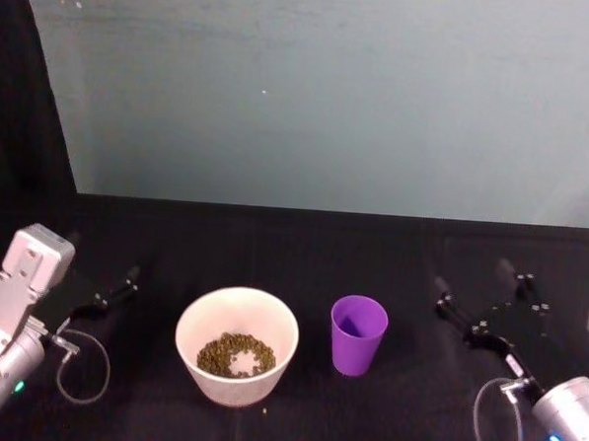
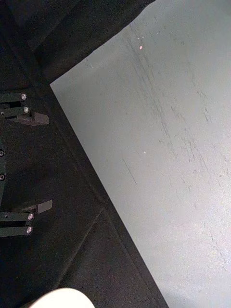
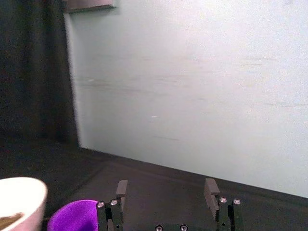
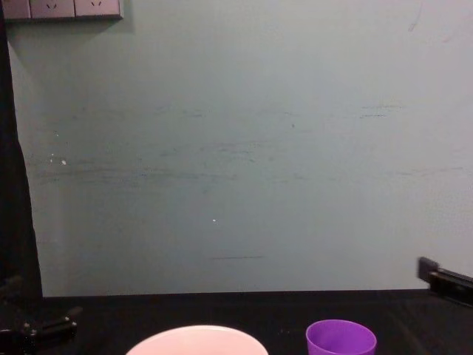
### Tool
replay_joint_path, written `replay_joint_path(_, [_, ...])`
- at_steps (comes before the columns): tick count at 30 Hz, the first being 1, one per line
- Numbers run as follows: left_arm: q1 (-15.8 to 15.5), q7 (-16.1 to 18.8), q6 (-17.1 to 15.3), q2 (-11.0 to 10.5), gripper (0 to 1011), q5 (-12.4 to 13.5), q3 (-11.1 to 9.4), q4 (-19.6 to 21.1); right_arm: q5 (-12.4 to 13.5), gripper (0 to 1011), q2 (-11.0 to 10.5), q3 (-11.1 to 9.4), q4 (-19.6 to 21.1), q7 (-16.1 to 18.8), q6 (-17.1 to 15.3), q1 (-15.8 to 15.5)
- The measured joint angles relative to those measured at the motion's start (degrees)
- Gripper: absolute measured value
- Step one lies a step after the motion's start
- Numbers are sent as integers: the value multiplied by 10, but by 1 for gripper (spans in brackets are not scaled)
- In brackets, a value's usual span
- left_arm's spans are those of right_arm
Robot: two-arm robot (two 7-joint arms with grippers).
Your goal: Pick up the cup and pour the mung beans from the cup into the bowl.
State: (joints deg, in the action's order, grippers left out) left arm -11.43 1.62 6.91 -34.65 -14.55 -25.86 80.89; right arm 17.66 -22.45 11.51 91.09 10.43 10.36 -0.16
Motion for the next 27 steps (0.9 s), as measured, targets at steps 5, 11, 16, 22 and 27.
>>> replay_joint_path(5, [0,0,0,0,1003,0,0,0,-31,1003,15,-21,-11,-42,17,-16])
replay_joint_path(11, [0,0,0,0,1003,0,0,0,-55,1003,24,-30,-24,-60,21,-17])
replay_joint_path(16, [0,0,0,0,1003,0,0,0,-60,1003,30,-34,-38,-52,22,-13])
replay_joint_path(22, [0,0,0,0,1003,0,0,0,-60,1003,30,-34,-38,-51,22,-13])
replay_joint_path(27, [0,0,0,0,1003,0,0,0,-60,1003,30,-34,-37,-52,22,-13])
